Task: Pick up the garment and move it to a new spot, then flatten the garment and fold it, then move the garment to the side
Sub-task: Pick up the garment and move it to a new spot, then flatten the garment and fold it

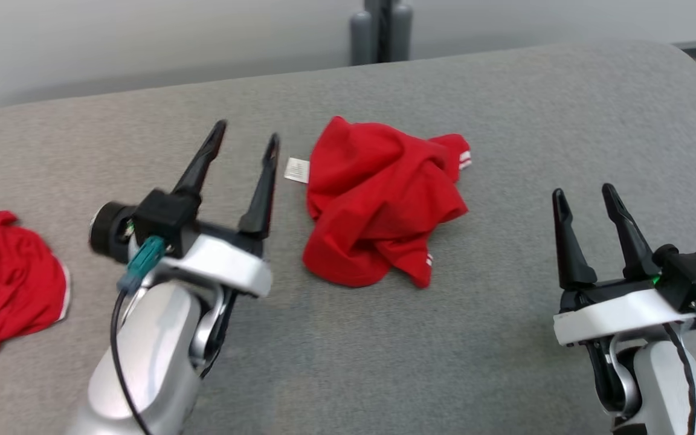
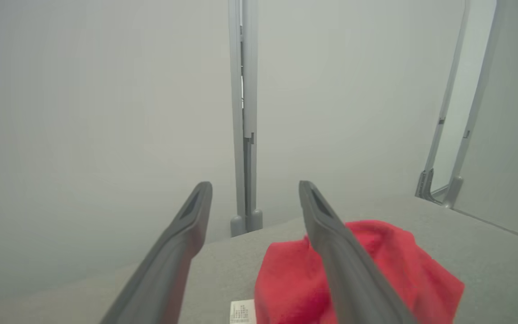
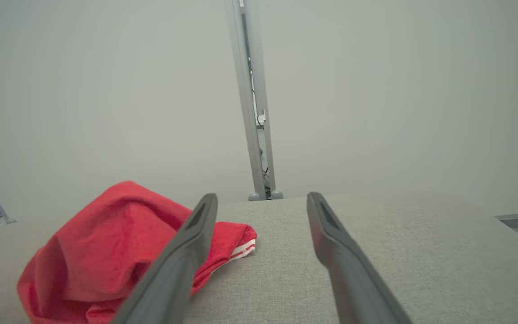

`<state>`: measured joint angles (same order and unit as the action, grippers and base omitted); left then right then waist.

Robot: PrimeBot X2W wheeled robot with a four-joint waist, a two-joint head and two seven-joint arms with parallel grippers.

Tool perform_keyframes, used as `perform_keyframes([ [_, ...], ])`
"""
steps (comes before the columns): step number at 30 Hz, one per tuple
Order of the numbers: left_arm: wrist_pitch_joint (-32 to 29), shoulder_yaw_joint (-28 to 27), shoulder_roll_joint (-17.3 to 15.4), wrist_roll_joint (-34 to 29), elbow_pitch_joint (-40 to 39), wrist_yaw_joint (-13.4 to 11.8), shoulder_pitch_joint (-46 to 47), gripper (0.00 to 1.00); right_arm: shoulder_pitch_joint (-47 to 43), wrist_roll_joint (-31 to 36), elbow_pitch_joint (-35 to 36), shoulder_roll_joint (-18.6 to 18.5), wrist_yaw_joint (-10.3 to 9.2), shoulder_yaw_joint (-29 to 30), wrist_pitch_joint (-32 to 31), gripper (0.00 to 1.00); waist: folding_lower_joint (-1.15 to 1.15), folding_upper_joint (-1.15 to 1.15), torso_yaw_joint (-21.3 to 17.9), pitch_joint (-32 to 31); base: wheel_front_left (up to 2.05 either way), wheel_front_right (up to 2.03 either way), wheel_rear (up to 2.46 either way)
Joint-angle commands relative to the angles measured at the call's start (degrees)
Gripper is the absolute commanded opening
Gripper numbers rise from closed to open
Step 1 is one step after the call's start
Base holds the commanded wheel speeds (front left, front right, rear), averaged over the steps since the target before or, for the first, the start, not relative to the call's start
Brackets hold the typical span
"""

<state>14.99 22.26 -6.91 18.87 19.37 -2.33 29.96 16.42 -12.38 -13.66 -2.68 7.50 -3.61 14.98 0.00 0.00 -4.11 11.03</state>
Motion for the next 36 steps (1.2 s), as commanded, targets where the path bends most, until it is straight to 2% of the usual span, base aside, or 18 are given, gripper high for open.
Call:
perform_keyframes([
  [1, 0.24, -0.63, -1.05, -1.36, -0.95, -0.52, -2.13, 1.00, -0.97, 0.26, 0.13, -0.41, -0.02, 0.64, 0.31, 1.00, 0.00, 0.00, 3.23, -1.98, 0.00, 0.00, 0.00],
  [7, 0.26, -4.38, -2.49, -2.78, -4.25, -0.08, -10.63, 1.00, -2.92, 1.97, 0.45, -0.40, -0.02, 1.30, 0.31, 1.00, 0.00, 0.00, 7.30, -3.89, 0.00, 0.00, 0.00],
  [13, 0.26, -7.50, 0.19, -3.43, -7.58, 1.03, -18.16, 1.00, -5.96, 1.85, 2.71, -0.36, -0.02, 2.73, 0.31, 1.00, 0.00, 0.00, 9.86, -5.17, 0.00, 0.00, 0.00],
  [17, 0.27, -9.72, 1.80, -5.67, -9.52, -0.20, -21.73, 1.00, -7.22, 2.11, 2.88, -0.38, -0.02, 2.38, 0.31, 1.00, 0.00, 0.00, 10.05, -5.42, 0.00, 0.00, 0.00],
  [21, 0.27, -11.66, 2.82, -6.97, -11.36, 0.16, -24.60, 1.00, -7.74, 1.52, 2.89, -0.37, -0.02, 2.14, 0.31, 1.00, 0.00, 0.00, 9.58, -5.73, 0.00, 0.00, 0.00],
  [26, 0.27, -13.67, 3.44, -7.19, -12.97, 1.14, -25.57, 1.00, -7.70, 1.44, 2.89, -0.39, -0.02, 1.87, 0.31, 1.00, 0.00, 0.00, 9.08, -5.38, 0.00, 0.00, 0.00],
  [36, 0.27, -15.01, 3.92, -8.24, -14.23, 4.62, -25.41, 1.00, -7.23, 1.27, 2.41, -0.38, -0.02, 1.62, 0.31, 1.00, 0.00, 0.00, 8.52, -4.79, 0.00, 0.00, 0.00],
])
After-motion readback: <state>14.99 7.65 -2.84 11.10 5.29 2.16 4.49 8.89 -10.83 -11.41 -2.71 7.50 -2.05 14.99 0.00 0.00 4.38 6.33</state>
